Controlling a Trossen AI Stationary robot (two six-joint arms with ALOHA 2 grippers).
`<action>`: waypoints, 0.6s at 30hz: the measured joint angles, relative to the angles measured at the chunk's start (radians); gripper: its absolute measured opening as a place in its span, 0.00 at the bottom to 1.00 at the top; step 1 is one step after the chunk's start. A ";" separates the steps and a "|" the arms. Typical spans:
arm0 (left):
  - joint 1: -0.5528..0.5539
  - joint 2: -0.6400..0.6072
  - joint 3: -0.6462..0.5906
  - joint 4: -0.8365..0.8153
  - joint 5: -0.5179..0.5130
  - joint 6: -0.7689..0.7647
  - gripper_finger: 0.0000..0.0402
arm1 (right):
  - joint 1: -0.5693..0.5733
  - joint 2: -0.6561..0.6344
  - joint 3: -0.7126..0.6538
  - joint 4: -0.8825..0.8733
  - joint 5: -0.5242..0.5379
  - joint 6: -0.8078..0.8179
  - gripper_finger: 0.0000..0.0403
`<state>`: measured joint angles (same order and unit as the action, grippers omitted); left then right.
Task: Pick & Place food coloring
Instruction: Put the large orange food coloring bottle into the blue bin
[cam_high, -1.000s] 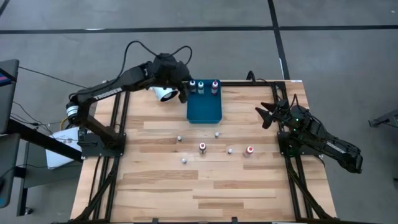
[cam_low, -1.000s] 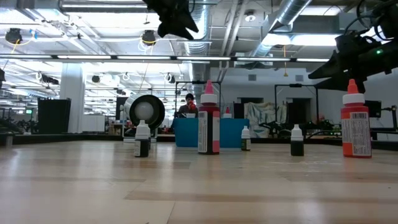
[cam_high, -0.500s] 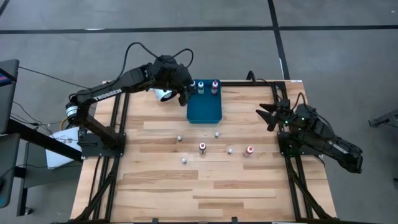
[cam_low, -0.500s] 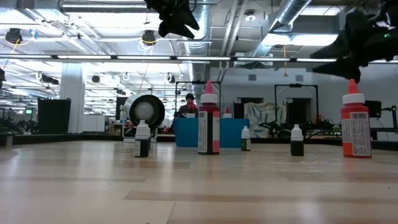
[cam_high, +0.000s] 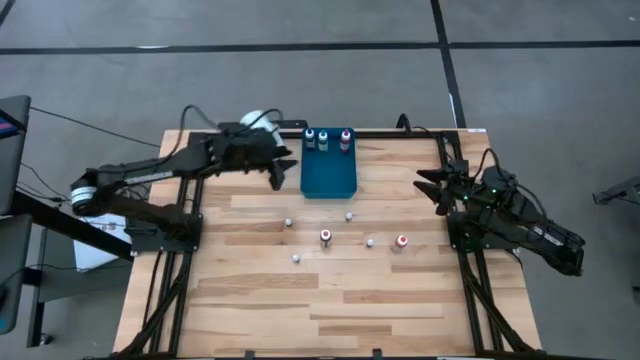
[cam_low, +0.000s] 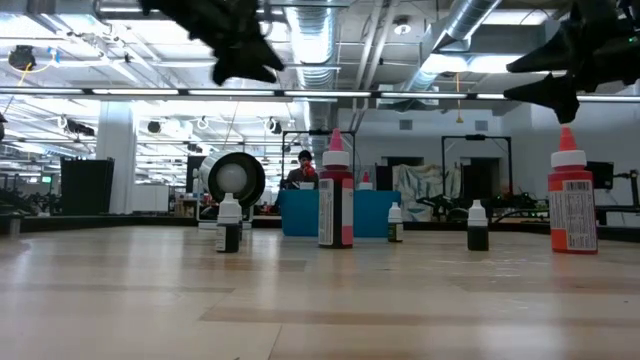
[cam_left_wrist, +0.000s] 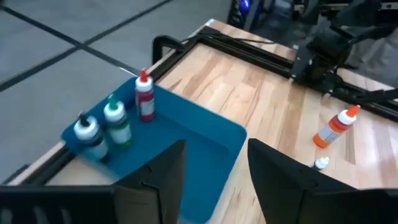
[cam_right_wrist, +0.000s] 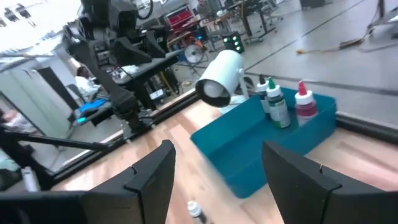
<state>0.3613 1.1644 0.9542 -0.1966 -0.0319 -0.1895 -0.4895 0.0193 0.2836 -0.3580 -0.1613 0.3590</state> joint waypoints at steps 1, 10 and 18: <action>-0.007 -0.041 -0.039 0.006 -0.017 -0.012 0.39 | 0.012 0.000 0.000 0.000 0.000 0.011 0.56; -0.071 -0.395 -0.309 0.056 -0.123 -0.121 0.36 | 0.175 0.000 0.021 0.016 -0.024 0.042 0.52; -0.120 -0.618 -0.448 0.051 -0.140 -0.188 0.36 | 0.307 0.066 0.164 0.024 -0.020 0.032 0.36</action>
<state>0.2410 0.5459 0.5061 -0.1458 -0.1716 -0.3778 -0.1827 0.0849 0.4475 -0.3342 -0.1814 0.3909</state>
